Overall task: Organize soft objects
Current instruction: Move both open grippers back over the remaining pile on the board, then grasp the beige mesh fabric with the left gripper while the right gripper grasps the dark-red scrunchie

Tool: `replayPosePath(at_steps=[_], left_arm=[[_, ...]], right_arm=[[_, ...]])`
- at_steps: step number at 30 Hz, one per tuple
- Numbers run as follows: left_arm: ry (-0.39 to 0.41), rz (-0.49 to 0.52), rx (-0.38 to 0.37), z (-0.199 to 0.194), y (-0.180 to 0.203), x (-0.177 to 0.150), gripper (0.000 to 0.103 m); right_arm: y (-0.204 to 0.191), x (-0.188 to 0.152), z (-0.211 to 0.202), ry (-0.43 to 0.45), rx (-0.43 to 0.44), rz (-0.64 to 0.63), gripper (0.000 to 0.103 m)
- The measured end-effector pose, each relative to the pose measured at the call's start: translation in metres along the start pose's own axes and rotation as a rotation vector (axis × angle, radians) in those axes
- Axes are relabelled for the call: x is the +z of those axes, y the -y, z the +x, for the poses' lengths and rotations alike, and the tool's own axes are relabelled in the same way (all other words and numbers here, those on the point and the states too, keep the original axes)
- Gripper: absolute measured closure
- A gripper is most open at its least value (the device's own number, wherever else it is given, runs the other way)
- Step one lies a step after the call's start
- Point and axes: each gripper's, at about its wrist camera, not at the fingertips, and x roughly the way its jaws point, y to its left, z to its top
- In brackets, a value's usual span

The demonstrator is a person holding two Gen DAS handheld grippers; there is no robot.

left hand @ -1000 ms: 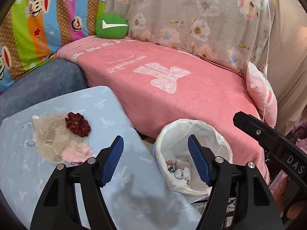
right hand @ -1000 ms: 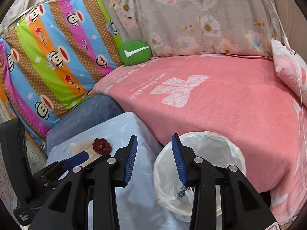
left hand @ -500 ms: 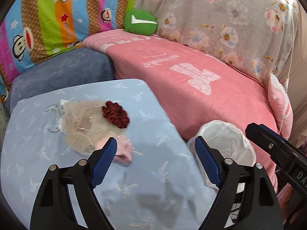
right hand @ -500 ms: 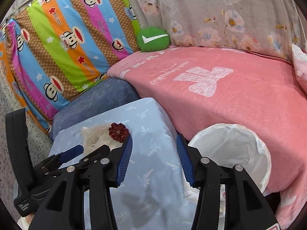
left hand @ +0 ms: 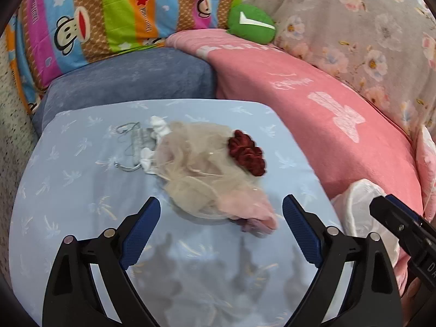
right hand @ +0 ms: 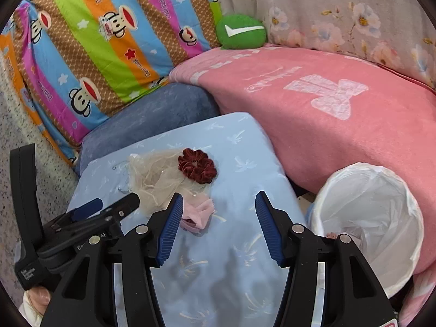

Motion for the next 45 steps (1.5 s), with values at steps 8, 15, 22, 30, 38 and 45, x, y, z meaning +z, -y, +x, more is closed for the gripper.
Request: replayPosePath(at_steps=[8,15,22,30,38,45], left_arm=[[-0.042,-0.049,0.037,0.033,-0.029,0.013,0.014],[-0.057,-0.069,0.051,0.063,-0.037,0.031,0.015],[-0.068,-0.068,0.009,0.081,-0.039,0.043,0.032],[-0.111,-0.04,-0.033,0.09,-0.041,0.037,0.093],[-0.068,-0.033,-0.061,0.069,-0.037,0.042,0.099],[0.002,-0.01,-0.073,0.036,-0.025,0.057,0.099]], right_arm=[[-0.019,0.006,0.048,-0.037,0.008,-0.02,0.048],[-0.034,0.022,0.09,-0.048,0.007,-0.063,0.048],[-0.042,0.034,0.133,-0.078,0.012,-0.081,0.048],[-0.055,0.03,0.177,-0.138,0.008,-0.121,0.052],[-0.058,0.027,0.19,-0.18,0.021,-0.129,0.088],[-0.059,0.042,0.133,-0.079,0.042,-0.136,0.092]])
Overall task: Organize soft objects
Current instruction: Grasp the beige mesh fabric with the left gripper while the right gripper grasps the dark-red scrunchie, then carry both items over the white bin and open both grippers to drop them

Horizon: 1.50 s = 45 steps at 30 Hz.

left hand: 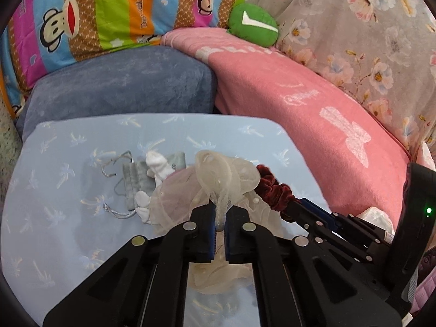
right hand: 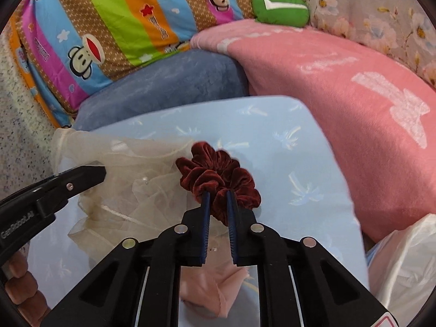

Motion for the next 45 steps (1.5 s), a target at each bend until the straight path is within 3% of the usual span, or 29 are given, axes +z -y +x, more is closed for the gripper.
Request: replayPosePath(at_steps=[11,19,33,45], left_arm=[[0.152,0.064,-0.044,-0.072,0.048,0.019,0.099],[0.193,0.12,-0.083,-0.098,0.09,0.015,0.099],[0.165,0.271,-0.238,-0.106,0.195,-0.007,0.099],[0.09,0.378,-0.312,-0.091,0.265,-0.035,0.097]], right_arm=[[0.022,0.017,-0.116,0.174,0.023,0.061,0.094],[0.061,0.012,-0.188,0.267,-0.009,0.111,0.095],[0.146,-0.025,-0.276,0.348,-0.13,0.198,0.095],[0.207,-0.054,-0.302,0.352,-0.197,0.293,0.095]])
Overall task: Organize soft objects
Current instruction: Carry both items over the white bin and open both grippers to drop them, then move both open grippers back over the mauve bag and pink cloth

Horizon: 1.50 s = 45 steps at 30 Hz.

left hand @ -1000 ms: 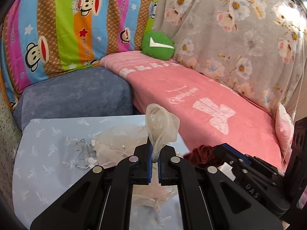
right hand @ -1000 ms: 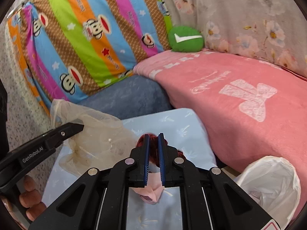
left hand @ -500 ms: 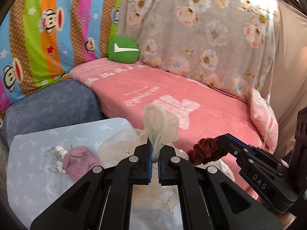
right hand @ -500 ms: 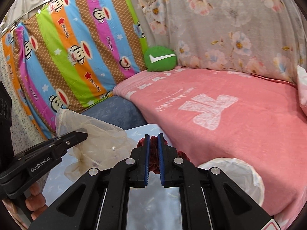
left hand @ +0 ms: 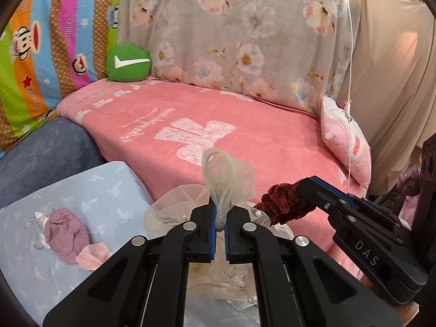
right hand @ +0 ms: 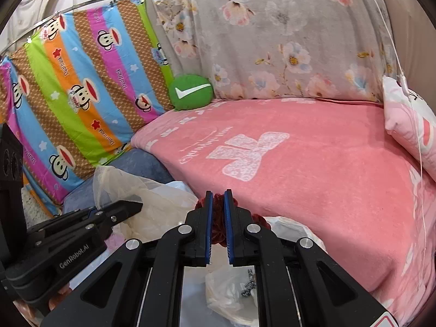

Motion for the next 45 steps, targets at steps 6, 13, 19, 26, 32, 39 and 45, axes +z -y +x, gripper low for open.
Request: replayPosePath(at_steps=[6,13,19,26,32,39,45], left_arm=[[-0.025,0.013,-0.022,0.014,0.017,-0.006,0.097],[0.001,0.003,0.058,0.015,0.02,-0.009,0.033],[-0.001,0.004,0.072,0.015,0.017,-0.009,0.033],[-0.004,-0.008,0.084,0.014,0.012,-0.012,0.033],[-0.011,-0.028,0.098,0.013,0.001,-0.017,0.033],[-0.015,-0.063,0.119,0.008,-0.018,-0.023,0.033],[-0.012,-0.096,0.142,0.002,-0.036,-0.029,0.033]], right_arm=[[0.017,-0.004,0.001,-0.011,-0.026,0.011,0.095],[0.024,-0.007,0.0,-0.001,-0.045,0.014,0.092],[0.025,-0.009,0.003,-0.011,-0.036,0.023,0.089],[0.015,-0.015,0.005,-0.02,-0.019,0.015,0.082],[0.007,-0.019,0.008,-0.031,-0.005,0.011,0.077],[-0.009,-0.026,0.016,-0.049,0.011,-0.011,0.074],[-0.027,-0.032,0.024,-0.072,0.029,-0.031,0.074]])
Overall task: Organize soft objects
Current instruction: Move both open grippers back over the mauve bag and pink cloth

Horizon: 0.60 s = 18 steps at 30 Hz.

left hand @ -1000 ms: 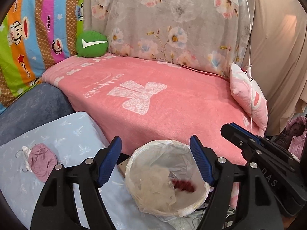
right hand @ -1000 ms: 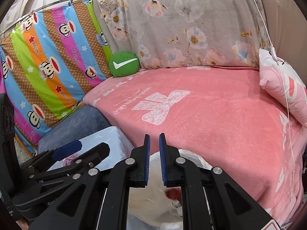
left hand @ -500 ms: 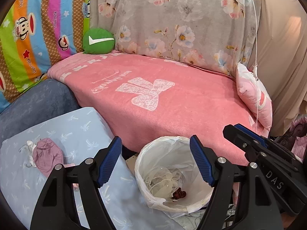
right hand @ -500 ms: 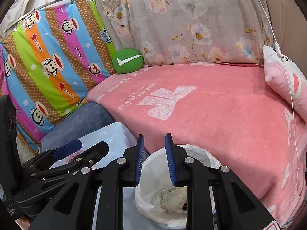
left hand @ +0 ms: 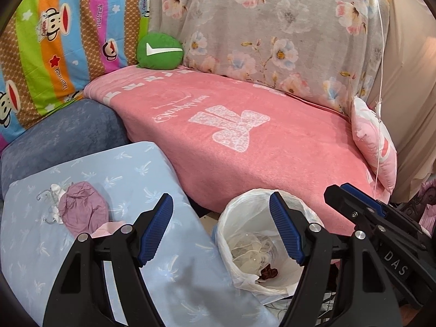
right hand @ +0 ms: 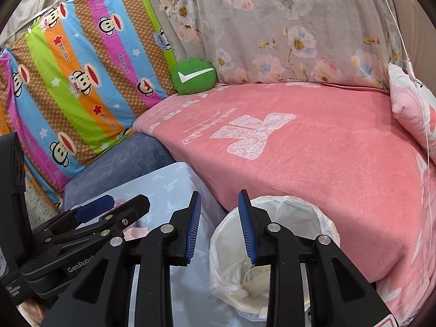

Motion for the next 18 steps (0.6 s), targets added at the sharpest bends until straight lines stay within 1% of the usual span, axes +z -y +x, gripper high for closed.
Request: replayPosePath(at_steps=[7,16,18], left_arm=[[-0.003,-0.035,0.039,-0.001,-0.023,-0.005,0.033],[-0.01,-0.108,0.098,-0.004,-0.066,-0.015,0.033],[-0.018,-0.124,0.114,-0.002,-0.077,-0.019,0.031]], right_arm=[[-0.024,-0.01,0.013,-0.032,0.027,-0.028,0.074],[-0.06,-0.028,0.036,-0.094,0.065,-0.075,0.073],[-0.071,-0.034,0.043,-0.114,0.077,-0.086,0.074]])
